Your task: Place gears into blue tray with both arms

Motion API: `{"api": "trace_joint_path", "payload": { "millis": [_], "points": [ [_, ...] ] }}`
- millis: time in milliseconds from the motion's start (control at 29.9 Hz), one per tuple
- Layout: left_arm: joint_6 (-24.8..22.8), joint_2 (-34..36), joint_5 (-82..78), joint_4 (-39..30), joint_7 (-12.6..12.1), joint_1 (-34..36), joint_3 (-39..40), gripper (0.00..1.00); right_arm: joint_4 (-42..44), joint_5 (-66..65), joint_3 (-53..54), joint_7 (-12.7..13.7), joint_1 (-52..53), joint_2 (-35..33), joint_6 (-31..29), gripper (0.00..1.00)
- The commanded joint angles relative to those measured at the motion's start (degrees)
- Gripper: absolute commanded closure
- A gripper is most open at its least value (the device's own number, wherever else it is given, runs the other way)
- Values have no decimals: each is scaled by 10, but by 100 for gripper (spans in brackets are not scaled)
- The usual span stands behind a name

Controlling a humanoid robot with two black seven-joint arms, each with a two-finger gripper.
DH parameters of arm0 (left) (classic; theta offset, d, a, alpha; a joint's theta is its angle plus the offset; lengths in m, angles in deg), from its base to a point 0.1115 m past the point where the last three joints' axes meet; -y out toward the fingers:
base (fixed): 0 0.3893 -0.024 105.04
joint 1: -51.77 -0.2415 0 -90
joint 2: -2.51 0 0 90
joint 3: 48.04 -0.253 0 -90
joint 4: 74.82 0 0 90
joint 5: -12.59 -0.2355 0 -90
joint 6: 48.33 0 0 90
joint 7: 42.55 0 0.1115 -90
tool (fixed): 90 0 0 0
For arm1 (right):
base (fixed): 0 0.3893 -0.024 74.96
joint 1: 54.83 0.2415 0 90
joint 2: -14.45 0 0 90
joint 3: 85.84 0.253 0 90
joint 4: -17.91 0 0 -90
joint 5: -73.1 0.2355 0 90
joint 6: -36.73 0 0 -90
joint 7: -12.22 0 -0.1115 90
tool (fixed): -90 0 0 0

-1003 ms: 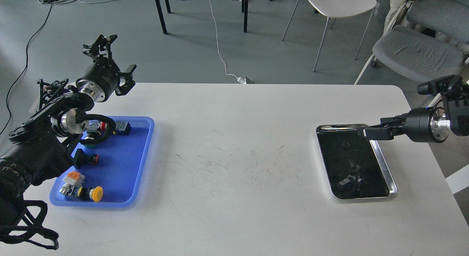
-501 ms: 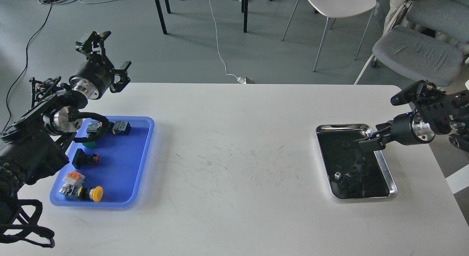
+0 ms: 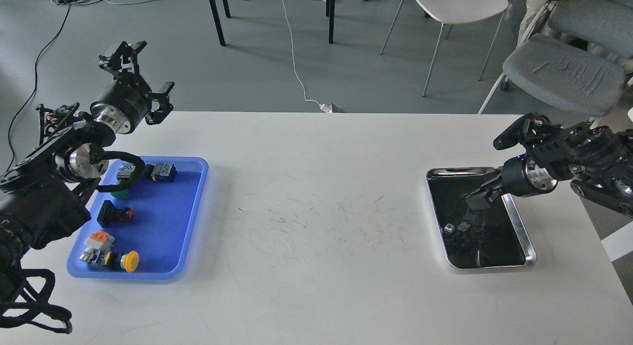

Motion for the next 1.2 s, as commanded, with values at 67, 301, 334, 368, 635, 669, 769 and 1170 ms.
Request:
{"api": "trace_joint_path", "payload": {
  "millis": [67, 301, 334, 368, 635, 669, 769, 1170],
  "points": [
    [0, 0, 0, 0, 0, -1, 0, 1, 14, 0, -11, 0, -2, 1, -1, 19],
    [0, 0, 0, 0, 0, -1, 2, 1, 33, 1, -11, 0, -11, 17, 0, 20],
    [0, 1, 0, 0, 0, -1, 2, 1, 34, 1, -11, 0, -11, 20, 0, 20],
    [0, 1, 0, 0, 0, -1, 2, 1, 33, 1, -11, 0, -11, 23, 0, 21],
    [-3, 5, 0, 0, 0, -8, 3, 1, 32, 1, -11, 0, -11, 46, -1, 25],
    [-4, 5, 0, 0, 0, -8, 2, 1, 32, 1, -12, 0, -11, 46, -1, 25],
    [-4, 5, 0, 0, 1, -9, 2, 1, 33, 1, -13, 0, -13, 46, -1, 25],
    [-4, 5, 0, 0, 0, -10, 3, 1, 44, 1, -19, 0, -28, 45, 0, 30]
  ]
}}
